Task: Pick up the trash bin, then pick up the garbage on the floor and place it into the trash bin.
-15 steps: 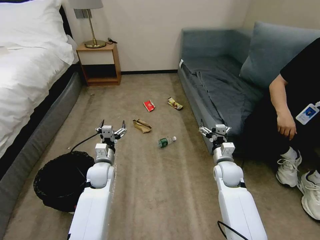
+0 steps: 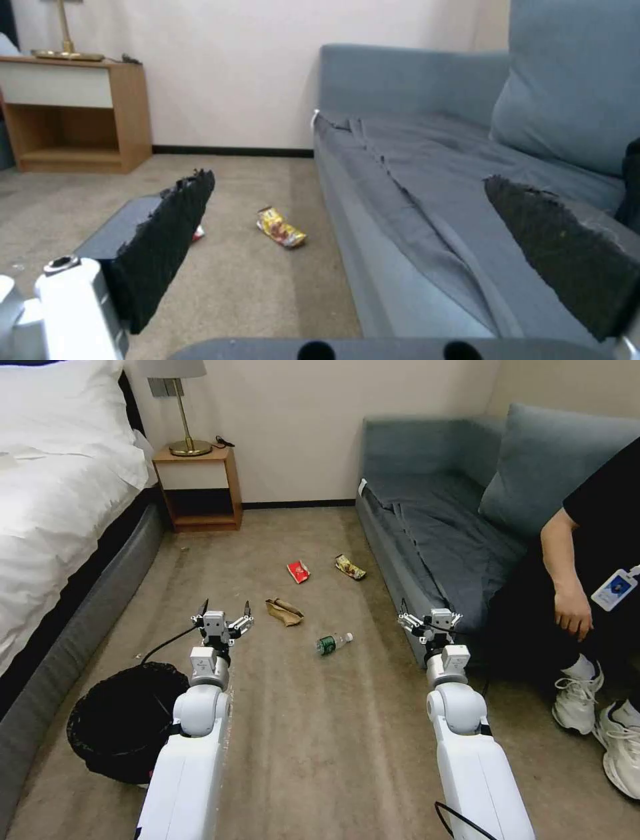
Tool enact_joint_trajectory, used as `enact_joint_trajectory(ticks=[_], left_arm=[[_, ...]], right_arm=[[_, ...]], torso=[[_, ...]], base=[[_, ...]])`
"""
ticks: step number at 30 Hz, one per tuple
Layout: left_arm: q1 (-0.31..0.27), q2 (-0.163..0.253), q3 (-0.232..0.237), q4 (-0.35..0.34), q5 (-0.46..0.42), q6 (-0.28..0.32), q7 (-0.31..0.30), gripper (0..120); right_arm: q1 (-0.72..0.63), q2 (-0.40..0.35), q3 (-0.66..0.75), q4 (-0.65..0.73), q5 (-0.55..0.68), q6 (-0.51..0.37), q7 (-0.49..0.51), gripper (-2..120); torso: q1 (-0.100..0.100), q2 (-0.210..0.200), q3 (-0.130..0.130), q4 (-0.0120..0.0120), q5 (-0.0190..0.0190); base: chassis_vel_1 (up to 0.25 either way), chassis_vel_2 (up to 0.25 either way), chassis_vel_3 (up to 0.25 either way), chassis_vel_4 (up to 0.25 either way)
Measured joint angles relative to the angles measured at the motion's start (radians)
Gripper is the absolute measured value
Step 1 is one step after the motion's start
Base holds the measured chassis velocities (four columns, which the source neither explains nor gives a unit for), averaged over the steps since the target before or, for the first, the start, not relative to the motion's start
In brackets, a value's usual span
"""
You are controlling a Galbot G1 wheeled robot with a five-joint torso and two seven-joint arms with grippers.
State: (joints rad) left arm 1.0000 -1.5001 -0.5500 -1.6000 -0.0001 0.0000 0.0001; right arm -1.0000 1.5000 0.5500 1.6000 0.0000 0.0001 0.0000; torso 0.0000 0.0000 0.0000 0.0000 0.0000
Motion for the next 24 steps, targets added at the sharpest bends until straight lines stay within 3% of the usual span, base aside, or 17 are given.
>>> enact_joint_trajectory(ticks=[24], left_arm=[[0.0, 0.0, 0.0, 0.0, 0.0, 0.0, 0.0, 100]], right_arm=[[0.0, 0.0, 0.0, 0.0, 0.0, 0.0, 0.0, 100]], torso=[[0.0, 0.0, 0.0, 0.0, 0.0]], base=[[0.0, 0.0, 0.0, 0.0]])
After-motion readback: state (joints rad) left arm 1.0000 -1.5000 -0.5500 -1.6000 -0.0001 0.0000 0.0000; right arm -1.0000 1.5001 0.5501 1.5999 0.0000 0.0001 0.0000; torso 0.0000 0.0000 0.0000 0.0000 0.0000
